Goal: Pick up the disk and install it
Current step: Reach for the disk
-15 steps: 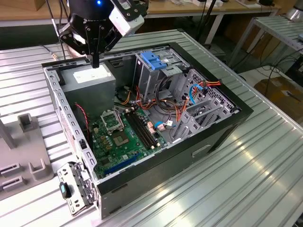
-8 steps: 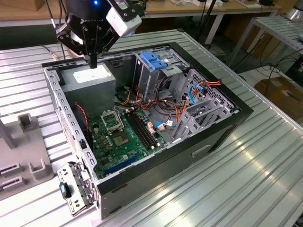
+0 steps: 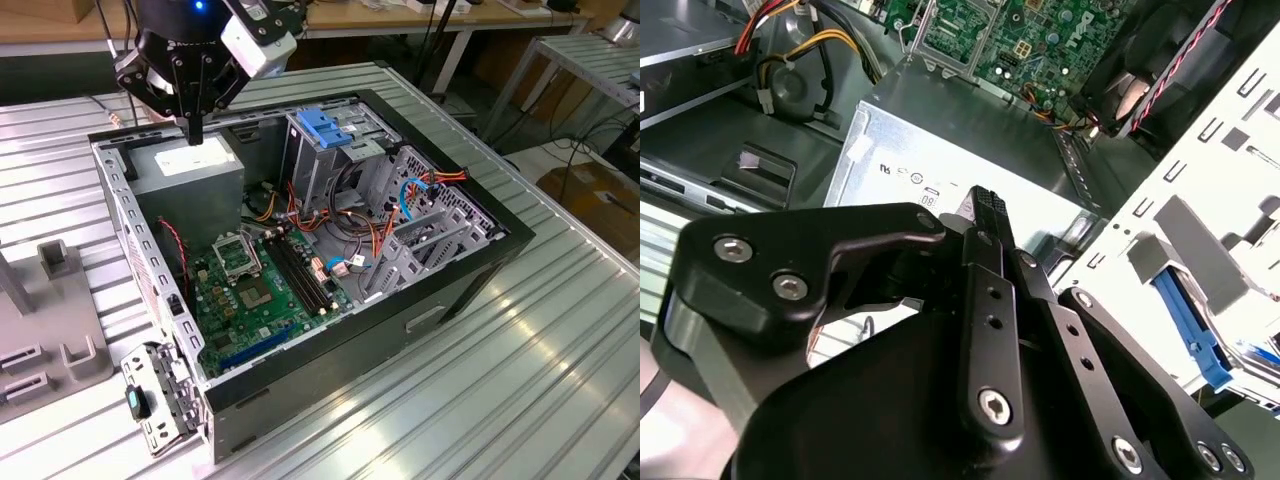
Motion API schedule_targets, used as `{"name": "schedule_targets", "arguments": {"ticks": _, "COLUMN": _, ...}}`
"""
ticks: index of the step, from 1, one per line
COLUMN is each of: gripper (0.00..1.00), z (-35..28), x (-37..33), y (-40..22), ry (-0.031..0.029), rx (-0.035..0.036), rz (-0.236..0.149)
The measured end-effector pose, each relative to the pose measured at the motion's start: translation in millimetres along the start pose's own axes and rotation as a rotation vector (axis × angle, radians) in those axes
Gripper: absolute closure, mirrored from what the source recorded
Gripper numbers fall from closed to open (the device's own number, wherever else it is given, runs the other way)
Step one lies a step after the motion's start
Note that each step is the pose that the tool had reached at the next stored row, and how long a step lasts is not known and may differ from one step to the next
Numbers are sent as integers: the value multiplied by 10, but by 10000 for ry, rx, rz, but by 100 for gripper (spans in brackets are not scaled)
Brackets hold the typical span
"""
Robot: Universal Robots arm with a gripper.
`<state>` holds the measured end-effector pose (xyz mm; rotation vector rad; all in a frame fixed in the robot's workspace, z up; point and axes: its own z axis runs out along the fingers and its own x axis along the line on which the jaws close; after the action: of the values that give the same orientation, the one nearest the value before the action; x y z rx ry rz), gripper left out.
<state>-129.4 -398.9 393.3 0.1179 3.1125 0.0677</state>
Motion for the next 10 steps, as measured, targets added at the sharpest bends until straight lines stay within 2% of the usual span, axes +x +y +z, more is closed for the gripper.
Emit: {"name": "schedule_targets", "arguments": {"ticks": 10, "gripper": 89, "z": -1, "x": 24, "y": -2, "ry": 0, "rx": 0, "rz": 0}}
